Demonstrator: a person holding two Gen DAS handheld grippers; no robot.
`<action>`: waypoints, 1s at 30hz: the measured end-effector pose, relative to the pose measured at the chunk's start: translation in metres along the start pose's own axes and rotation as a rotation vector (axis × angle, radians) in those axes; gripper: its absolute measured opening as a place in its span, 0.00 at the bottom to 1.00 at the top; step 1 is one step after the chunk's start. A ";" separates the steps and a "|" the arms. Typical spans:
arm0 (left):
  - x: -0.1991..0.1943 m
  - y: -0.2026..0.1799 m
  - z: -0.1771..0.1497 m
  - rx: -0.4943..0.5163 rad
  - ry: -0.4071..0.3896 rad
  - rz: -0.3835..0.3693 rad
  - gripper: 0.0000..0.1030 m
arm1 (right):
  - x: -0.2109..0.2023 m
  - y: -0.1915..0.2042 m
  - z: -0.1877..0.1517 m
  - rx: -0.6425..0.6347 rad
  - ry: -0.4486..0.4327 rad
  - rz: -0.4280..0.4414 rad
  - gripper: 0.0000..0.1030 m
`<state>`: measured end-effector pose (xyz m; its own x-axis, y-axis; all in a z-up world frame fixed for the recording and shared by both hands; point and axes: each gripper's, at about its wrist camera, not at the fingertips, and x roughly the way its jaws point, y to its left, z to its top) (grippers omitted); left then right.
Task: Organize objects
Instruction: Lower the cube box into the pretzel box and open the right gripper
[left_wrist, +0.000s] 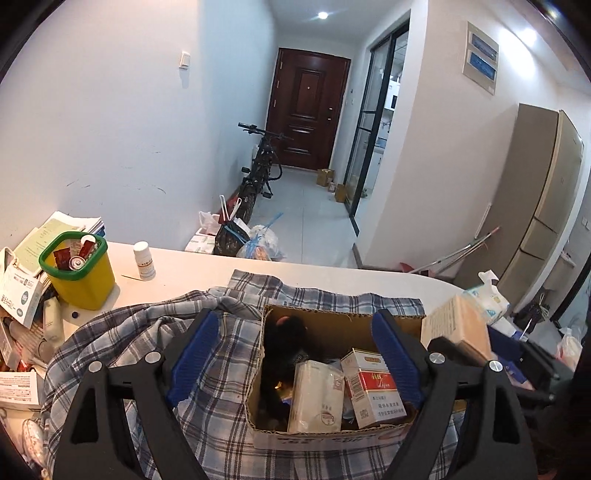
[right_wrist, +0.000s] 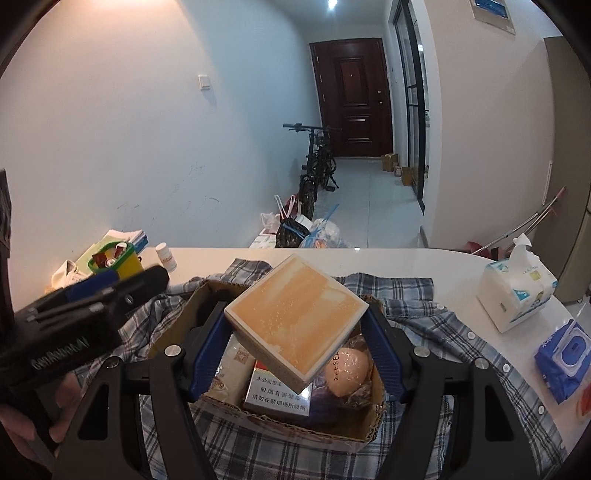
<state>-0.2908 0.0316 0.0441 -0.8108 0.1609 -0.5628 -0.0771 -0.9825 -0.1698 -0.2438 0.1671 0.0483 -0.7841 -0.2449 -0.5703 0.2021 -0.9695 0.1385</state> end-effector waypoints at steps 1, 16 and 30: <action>0.000 0.002 0.001 -0.004 -0.002 0.000 0.84 | 0.001 0.000 -0.001 0.001 0.002 -0.004 0.68; -0.007 0.010 0.005 -0.044 -0.014 -0.011 0.84 | 0.021 0.013 -0.013 -0.053 0.065 0.011 0.68; -0.032 0.005 0.011 -0.001 -0.121 0.040 0.84 | -0.004 -0.011 0.004 0.029 -0.016 -0.016 0.78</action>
<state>-0.2713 0.0206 0.0703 -0.8771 0.1093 -0.4677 -0.0430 -0.9877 -0.1502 -0.2455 0.1789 0.0520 -0.7964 -0.2290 -0.5597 0.1721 -0.9731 0.1532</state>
